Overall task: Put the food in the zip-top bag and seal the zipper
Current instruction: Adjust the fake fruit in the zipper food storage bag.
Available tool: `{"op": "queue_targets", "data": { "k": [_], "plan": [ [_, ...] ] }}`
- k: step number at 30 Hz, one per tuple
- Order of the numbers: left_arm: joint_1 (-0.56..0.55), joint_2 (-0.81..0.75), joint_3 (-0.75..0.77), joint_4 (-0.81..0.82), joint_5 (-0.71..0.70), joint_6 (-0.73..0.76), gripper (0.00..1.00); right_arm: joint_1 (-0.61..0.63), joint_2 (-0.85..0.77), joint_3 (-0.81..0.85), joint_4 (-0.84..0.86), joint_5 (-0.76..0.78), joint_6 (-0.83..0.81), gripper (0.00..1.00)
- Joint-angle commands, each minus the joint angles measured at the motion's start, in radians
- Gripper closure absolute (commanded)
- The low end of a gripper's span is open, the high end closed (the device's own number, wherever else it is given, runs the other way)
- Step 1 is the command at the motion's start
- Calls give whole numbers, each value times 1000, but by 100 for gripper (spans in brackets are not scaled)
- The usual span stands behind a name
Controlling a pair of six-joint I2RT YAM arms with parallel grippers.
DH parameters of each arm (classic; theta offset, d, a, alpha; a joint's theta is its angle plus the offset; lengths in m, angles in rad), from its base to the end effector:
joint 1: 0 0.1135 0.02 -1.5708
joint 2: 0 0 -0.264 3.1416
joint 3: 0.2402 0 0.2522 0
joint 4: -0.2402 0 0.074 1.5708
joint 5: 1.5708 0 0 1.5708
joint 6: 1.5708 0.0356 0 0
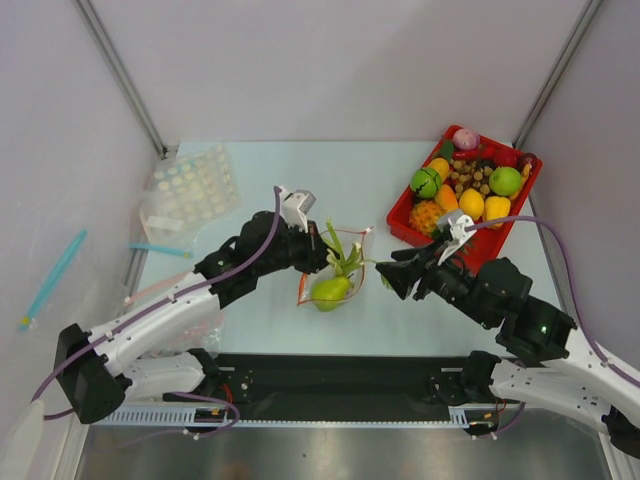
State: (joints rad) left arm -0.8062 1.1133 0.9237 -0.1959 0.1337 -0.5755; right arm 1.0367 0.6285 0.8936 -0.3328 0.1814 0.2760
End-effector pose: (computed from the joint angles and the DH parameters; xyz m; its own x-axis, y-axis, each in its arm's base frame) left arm 0.1742 -0.1884 0.3220 -0.6542 -0.0972 -0.7501 0.5301 0.6485 -0.5464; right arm 0.0747 0.1137 0.3834 -0.2389 0.1227 -0.9633 -0.7170 0.6467 0.2602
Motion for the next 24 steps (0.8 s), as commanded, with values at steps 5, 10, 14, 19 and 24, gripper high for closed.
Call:
{"op": "queue_targets", "data": {
  "k": [5,10,14,19,24],
  "plan": [
    [-2,48,49,64,197,78,99,-38,-4,-12,-8,147,-140,43],
    [-8,80,73,39,273,100,98,-134,-46,-106,81,37,-239,46],
    [-11,82,83,21,300,106,98,-245,-38,-153,126,-46,-254,43],
    [-25,22,86,-13,285,115,96,-294,-35,-208,218,-274,-274,29],
    [-65,5,107,-59,241,131,94,-317,-43,-255,301,-471,-311,14]
  ]
}}
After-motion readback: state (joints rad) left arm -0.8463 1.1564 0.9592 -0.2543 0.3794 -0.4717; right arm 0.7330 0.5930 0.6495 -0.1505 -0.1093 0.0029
